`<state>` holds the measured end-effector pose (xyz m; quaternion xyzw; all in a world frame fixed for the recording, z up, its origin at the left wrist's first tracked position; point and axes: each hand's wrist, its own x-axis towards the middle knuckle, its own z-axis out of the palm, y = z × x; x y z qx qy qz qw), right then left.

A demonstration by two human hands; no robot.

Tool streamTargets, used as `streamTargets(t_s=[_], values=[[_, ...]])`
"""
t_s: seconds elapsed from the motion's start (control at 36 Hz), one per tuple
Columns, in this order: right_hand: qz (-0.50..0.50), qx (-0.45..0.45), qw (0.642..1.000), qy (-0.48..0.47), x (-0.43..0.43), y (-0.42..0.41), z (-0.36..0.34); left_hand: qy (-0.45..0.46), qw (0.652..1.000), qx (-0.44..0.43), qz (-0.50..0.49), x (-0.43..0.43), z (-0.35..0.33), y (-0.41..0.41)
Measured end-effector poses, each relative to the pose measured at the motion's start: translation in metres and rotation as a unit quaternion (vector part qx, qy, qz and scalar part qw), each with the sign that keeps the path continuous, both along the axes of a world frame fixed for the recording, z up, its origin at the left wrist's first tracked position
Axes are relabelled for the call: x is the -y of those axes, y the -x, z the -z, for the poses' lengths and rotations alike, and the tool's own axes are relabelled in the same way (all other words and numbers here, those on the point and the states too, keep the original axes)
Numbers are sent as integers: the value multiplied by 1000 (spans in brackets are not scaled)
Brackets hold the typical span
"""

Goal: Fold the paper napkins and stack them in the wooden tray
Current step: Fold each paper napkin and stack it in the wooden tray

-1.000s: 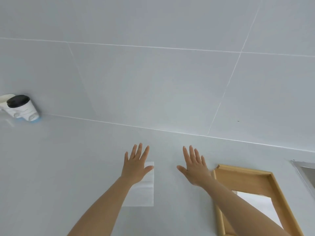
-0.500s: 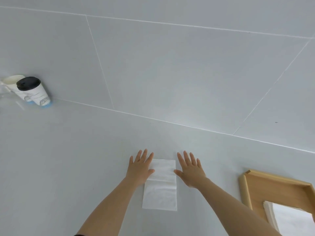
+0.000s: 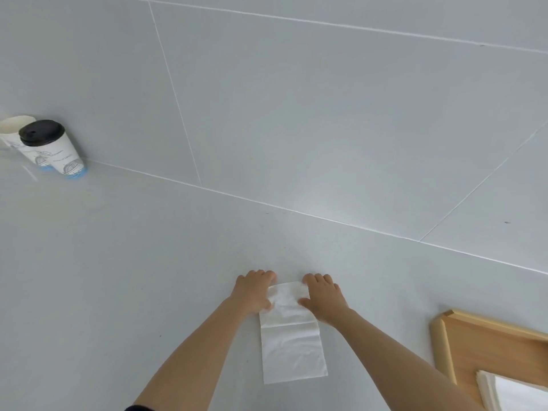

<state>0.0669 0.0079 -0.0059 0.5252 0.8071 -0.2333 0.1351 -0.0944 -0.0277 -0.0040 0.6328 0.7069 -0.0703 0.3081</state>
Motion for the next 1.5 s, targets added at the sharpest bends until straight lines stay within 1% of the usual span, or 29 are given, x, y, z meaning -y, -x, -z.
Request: streamTargets(t_s=[0.14, 0.25, 0.31, 0.39, 0.53, 0.64, 0.75, 0.83, 0.92, 0.97, 1.03, 1.11, 1.17, 1.28, 1.5], values=[[23, -24, 999, 18, 2, 1, -3, 2, 1000, 12, -17, 0, -5, -6], [75, -79, 993, 34, 4, -2, -8, -35, 998, 42, -44, 4, -8, -7], [93, -103, 990, 26, 4, -3, -13, -60, 995, 55, -63, 5, -11, -8], [93, -130, 987, 8, 6, -8, -21, -113, 989, 56, -72, 7, -17, -10], [60, -157, 986, 4, 14, -21, -29, -141, 986, 68, -59, 21, -26, -14], [35, -163, 986, 15, 25, -33, -30, -122, 986, 102, -46, 39, -29, -17], [20, -157, 986, 44, 37, -43, -28, -80, 987, 135, -41, 56, -24, -18], [8, -143, 987, 76, 44, -48, -25, -33, 987, 152, -34, 64, -20, -19], [-14, -103, 987, 123, 46, -51, -27, 31, 986, 163, -15, 70, -20, -19], [-17, -83, 987, 138, 44, -50, -32, 51, 986, 159, -21, 71, -21, -20], [-10, -86, 990, 115, 38, -48, -36, 10, 988, 146, -42, 69, -21, -19], [7, -104, 993, 57, 31, -42, -37, -56, 995, 70, -54, 64, -21, -19], [1, -99, 995, 32, 31, -38, -33, -76, 995, 19, -54, 62, -17, -20], [-14, -79, 997, 16, 36, -30, -19, -65, 996, -32, -55, 61, -7, -23], [-24, -32, 999, 28, 38, -20, -4, -20, 997, -42, -54, 56, 3, -28]])
